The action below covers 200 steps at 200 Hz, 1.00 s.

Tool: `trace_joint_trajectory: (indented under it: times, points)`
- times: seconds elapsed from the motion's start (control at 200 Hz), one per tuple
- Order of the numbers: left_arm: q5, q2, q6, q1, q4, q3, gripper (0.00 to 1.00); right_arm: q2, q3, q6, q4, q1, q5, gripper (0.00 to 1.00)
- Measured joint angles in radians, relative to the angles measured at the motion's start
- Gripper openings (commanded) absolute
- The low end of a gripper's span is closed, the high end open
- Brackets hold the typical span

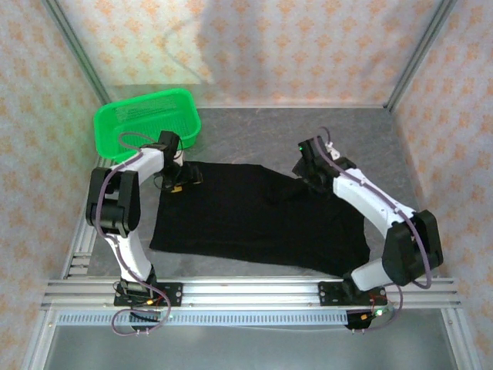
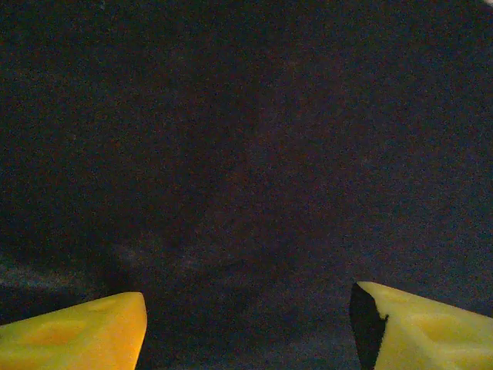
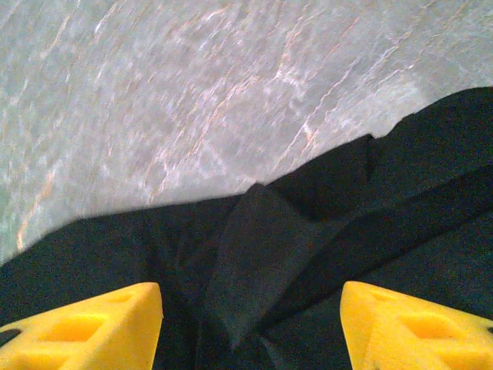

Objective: Fold and stack the t-shirts

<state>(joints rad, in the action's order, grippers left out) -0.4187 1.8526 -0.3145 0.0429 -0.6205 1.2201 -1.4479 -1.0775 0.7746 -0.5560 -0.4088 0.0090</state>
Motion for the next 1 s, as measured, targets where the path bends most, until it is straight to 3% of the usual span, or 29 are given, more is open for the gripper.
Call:
trace_joint_trajectory:
  times: [0.23,0.49,0.846,1.001]
  points:
    - [-0.044,-0.087,-0.005,0.000,-0.006,0.011,0.73,-0.101,0.054,0.102,0.153,0.137,-0.160,0.57]
    - [-0.065,-0.171,-0.009,0.000,-0.039,0.076,0.74,-0.184,0.061,0.195,0.197,0.177,-0.273,0.49]
    - [-0.064,-0.193,-0.008,0.000,-0.094,0.113,0.74,-0.197,0.126,0.238,0.212,0.216,-0.311,0.27]
    - [-0.061,-0.193,-0.006,0.000,-0.103,0.113,0.74,-0.197,0.167,0.244,0.213,0.220,-0.317,0.05]
